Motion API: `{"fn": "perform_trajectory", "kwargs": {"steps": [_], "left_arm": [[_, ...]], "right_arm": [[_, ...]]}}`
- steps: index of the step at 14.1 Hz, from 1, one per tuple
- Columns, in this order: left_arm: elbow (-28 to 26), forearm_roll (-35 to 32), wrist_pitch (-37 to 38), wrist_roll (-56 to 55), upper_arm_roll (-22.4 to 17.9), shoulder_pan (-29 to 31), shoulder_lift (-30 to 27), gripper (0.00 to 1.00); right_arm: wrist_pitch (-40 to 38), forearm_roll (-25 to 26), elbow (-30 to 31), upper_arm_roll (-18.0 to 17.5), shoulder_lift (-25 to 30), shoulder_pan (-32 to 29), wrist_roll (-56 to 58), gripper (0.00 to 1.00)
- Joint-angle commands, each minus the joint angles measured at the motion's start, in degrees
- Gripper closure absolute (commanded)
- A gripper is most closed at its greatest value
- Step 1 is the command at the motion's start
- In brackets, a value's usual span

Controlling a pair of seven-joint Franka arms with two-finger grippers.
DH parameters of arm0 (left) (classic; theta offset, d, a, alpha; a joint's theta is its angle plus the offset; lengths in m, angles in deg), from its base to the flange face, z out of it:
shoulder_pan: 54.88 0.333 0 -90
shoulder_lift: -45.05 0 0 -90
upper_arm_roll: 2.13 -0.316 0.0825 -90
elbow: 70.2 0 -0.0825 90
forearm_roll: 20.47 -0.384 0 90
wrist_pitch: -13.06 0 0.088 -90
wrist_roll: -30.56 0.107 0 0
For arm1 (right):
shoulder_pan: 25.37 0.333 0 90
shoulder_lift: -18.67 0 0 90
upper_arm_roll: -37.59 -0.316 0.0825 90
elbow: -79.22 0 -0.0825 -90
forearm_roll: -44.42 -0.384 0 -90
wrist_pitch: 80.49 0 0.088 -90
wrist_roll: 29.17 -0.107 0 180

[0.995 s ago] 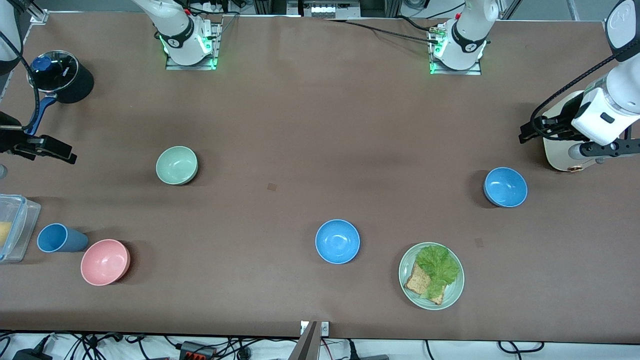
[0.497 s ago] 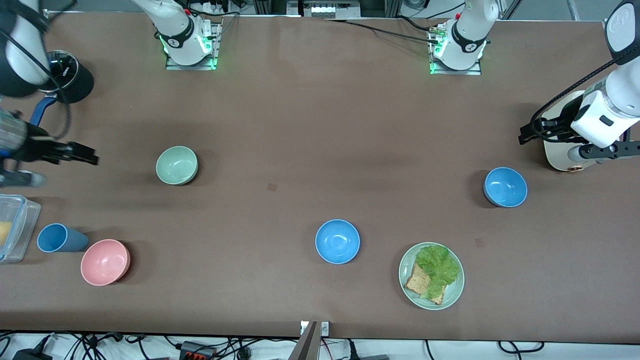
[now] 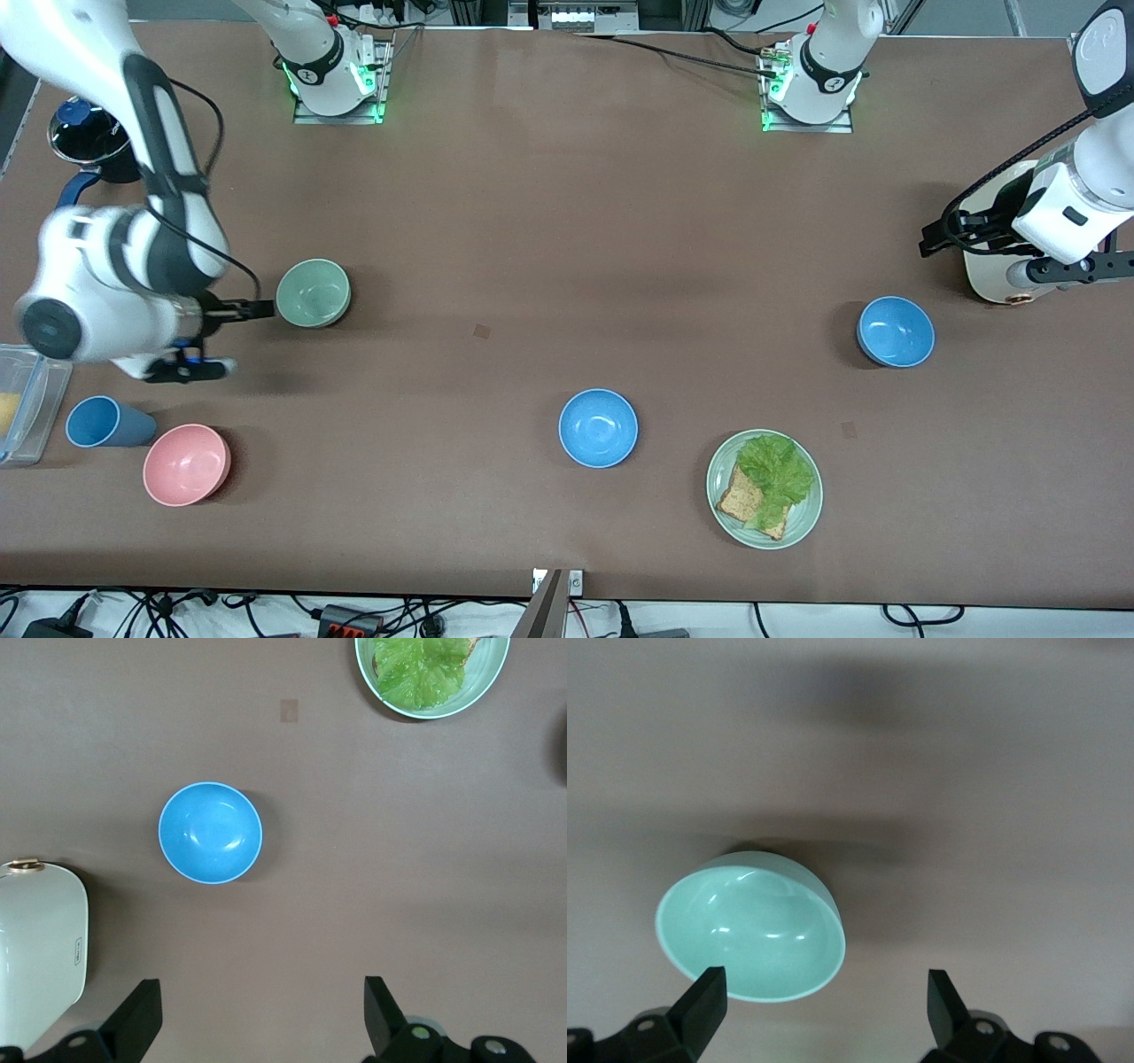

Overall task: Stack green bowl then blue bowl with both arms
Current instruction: 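Reach the right gripper toward the pale green bowl, then grasp the green bowl rim and carry it toward the table middle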

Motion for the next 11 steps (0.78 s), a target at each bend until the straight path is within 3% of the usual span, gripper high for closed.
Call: {"fn": "perform_trajectory", "kwargs": {"steps": [1,4,9,11], "left_arm": [[1.56,1.14,1.17,0.25,-0.01,0.19,0.74,0.00],[1.56,1.14,1.17,0.25,-0.10,0.19,0.74,0.00],[1.56,1.14,1.17,0.25,-0.10,0.19,0.74,0.00],[1.56,1.14,1.17,0.25,-0.10,0.19,0.74,0.00]], "right_arm": [[0.84,0.83,0.96,0.09,-2.67,0.17,0.81,0.00],[5.58,0.83,5.79,0.09,-3.20,0.17,0.81,0.03],[5.60,0.04,7.30,0.01,-3.29,0.26,0.29,0.96],[5.42,-0.13,7.30,-0.60,-3.29,0.26,0.20,1.00]]}}
